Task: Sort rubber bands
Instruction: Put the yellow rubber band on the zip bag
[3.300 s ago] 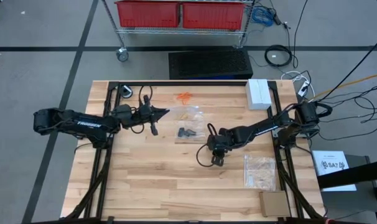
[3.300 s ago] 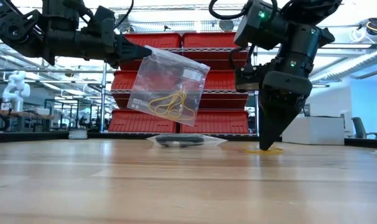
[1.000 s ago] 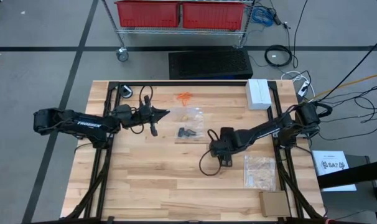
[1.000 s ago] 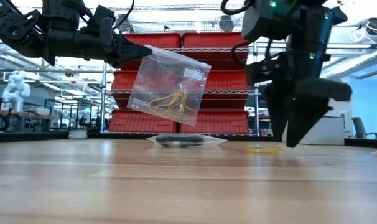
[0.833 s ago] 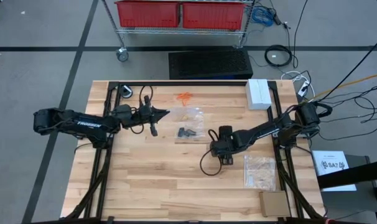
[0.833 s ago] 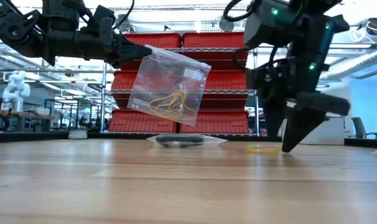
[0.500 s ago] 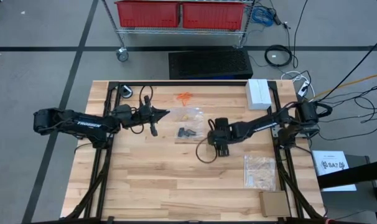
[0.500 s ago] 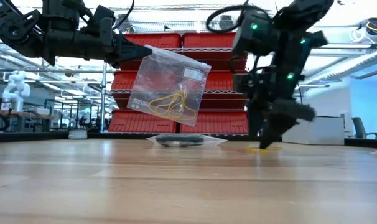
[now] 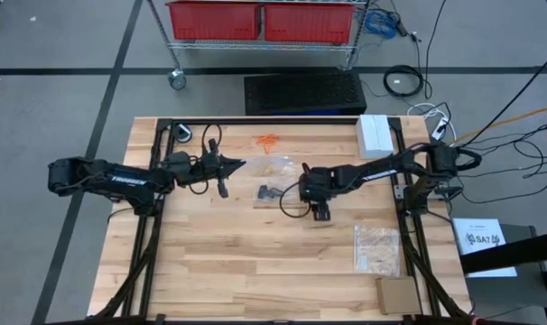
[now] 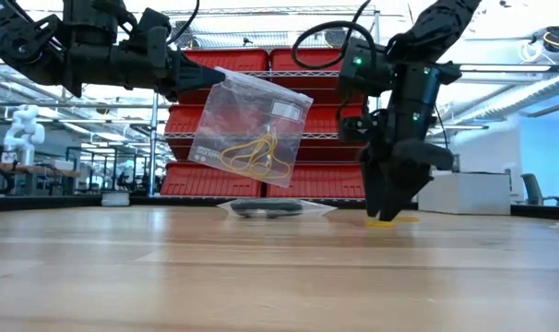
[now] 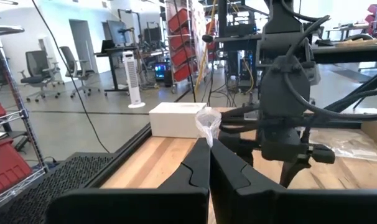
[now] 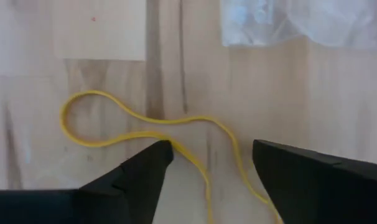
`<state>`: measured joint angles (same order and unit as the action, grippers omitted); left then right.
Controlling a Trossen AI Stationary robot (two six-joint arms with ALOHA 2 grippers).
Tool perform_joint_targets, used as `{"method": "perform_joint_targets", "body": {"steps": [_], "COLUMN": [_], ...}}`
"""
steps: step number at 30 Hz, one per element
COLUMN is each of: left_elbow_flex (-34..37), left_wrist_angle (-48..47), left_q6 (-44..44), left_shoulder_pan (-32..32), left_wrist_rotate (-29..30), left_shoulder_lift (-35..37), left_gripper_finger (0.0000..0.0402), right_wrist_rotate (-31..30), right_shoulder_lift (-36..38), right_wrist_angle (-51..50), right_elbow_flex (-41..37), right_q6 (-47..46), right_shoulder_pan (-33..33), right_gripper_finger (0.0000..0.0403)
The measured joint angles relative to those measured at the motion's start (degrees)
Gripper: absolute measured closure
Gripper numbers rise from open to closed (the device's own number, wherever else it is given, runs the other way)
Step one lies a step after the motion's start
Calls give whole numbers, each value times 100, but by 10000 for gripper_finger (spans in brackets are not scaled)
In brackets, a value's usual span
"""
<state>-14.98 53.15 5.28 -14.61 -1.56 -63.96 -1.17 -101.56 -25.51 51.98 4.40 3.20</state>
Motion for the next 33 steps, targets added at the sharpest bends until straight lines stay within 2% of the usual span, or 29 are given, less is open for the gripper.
{"method": "perform_joint_targets", "body": {"steps": [4,13,20,23,33], "left_elbow_flex": [0,0,0,0,2], "left_wrist_angle": [-13,-13,-13,-11,-15], "left_q6": [4,8,8,8,2], "left_shoulder_pan": [0,0,0,0,0], "left_wrist_rotate": [0,0,0,0,1], "left_shoulder_lift": [0,0,0,0,0], "left_gripper_finger": [401,401,401,401,401], "right_wrist_rotate": [178,14,-458,-438,-1024], "right_shoulder_lift": [-114,-123,-12,46,135], "right_wrist_angle": [5,82,-289,-429,-347], "right_elbow_flex": [7,11,359,577,1532], "right_q6": [-81,-81,-270,-312,-347], "right_shoulder_pan": [-33,-347,-575,-663,-841], "right_gripper_finger": [244,389,401,402,403]}}
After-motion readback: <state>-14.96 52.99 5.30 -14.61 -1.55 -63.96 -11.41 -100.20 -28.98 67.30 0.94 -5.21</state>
